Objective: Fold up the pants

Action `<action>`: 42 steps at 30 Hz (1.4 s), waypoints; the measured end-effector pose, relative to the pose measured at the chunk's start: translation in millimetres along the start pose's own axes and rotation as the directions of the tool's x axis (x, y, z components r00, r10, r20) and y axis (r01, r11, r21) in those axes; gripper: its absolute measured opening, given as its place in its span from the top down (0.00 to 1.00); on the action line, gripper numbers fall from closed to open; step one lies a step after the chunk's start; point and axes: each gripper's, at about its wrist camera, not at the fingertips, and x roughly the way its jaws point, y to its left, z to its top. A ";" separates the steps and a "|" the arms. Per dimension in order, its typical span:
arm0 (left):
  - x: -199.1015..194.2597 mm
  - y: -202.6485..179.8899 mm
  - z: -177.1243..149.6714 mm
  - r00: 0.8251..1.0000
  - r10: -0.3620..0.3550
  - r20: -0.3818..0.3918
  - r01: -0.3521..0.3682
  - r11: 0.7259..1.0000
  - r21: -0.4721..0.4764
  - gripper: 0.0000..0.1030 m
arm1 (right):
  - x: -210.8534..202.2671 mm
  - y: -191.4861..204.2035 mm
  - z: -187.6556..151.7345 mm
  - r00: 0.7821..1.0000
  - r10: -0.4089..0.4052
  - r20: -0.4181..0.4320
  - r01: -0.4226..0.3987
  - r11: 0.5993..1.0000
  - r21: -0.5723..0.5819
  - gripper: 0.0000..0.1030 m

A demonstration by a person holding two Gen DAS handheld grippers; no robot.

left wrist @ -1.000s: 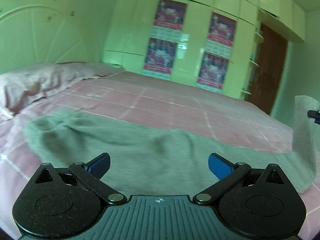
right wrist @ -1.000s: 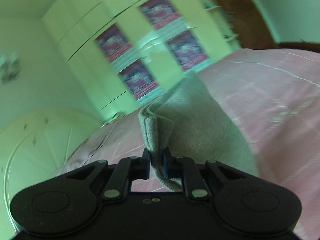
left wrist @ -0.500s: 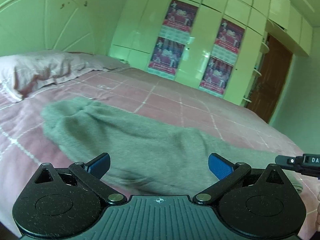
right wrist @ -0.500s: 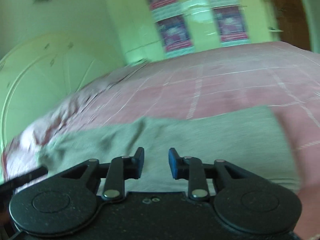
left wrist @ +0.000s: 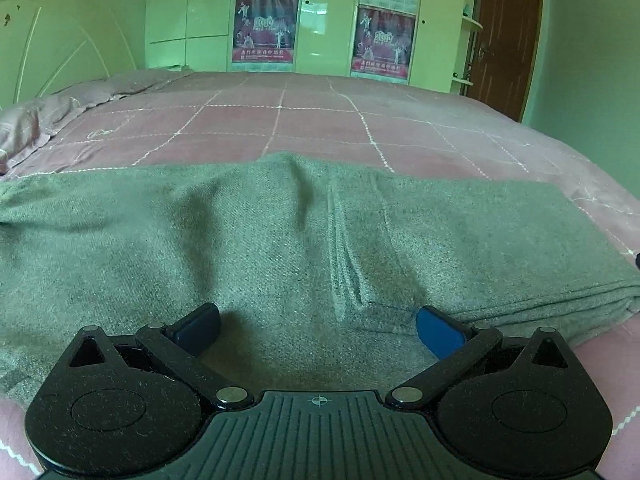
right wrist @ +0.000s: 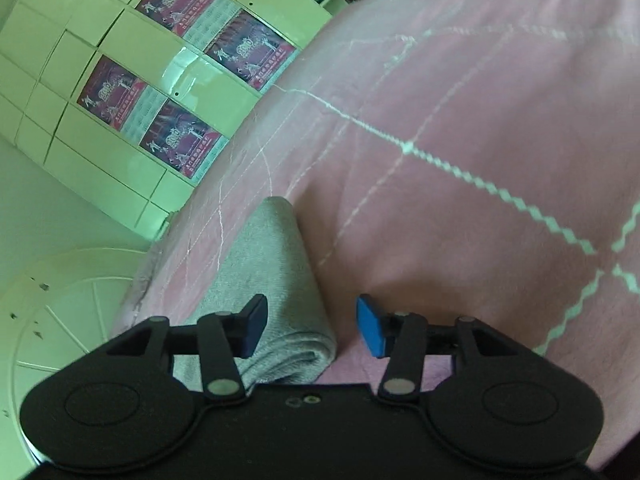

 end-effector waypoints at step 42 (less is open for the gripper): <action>-18.8 296.5 -37.8 0.966 -0.053 0.255 0.213 0.722 -0.658 0.69 | 42.5 190.4 -168.9 0.999 0.033 -0.041 -0.051 0.473 -0.880 0.46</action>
